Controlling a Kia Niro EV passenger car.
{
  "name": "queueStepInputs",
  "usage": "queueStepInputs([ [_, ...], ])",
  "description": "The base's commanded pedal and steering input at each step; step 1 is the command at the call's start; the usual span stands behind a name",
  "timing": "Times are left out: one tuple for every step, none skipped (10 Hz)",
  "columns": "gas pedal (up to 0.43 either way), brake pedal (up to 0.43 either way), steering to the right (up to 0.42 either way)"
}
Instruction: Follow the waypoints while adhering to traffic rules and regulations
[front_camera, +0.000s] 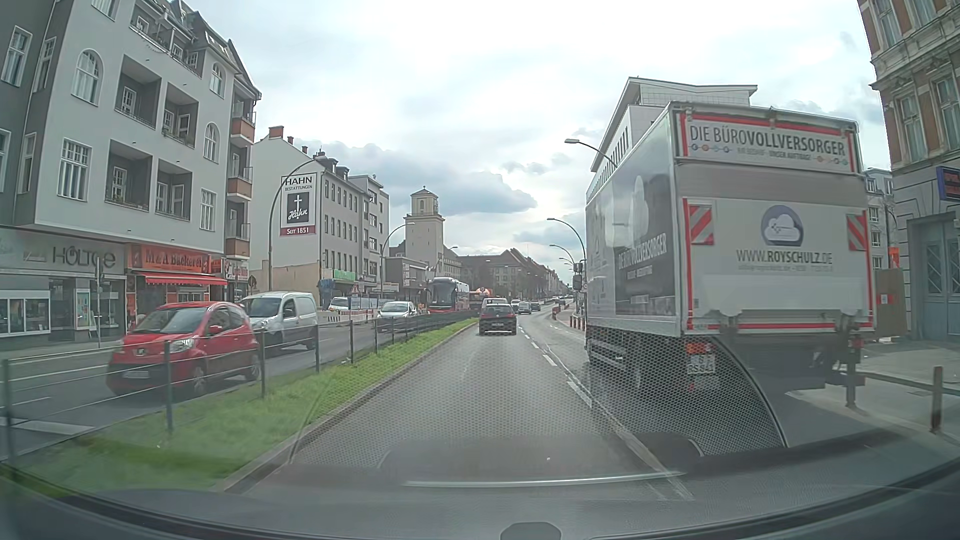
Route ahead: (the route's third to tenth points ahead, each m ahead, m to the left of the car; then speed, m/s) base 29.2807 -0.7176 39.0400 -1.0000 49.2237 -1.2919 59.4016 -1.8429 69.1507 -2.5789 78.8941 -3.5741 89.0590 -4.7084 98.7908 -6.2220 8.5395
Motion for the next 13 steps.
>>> queueStepInputs([
  [0.047,0.000,0.000],
  [0.047,0.000,0.001],
  [0.047,0.000,0.001],
  [0.047,0.000,0.002],
  [0.047,0.000,0.003],
  [0.047,0.000,0.004],
  [0.047,0.000,0.005],
  [0.059,0.000,0.005],
  [0.059,0.000,0.005],
  [0.067,0.000,0.005],
  [0.079,0.000,0.005],
  [0.079,0.000,0.005],
  [0.079,0.000,0.005],
])
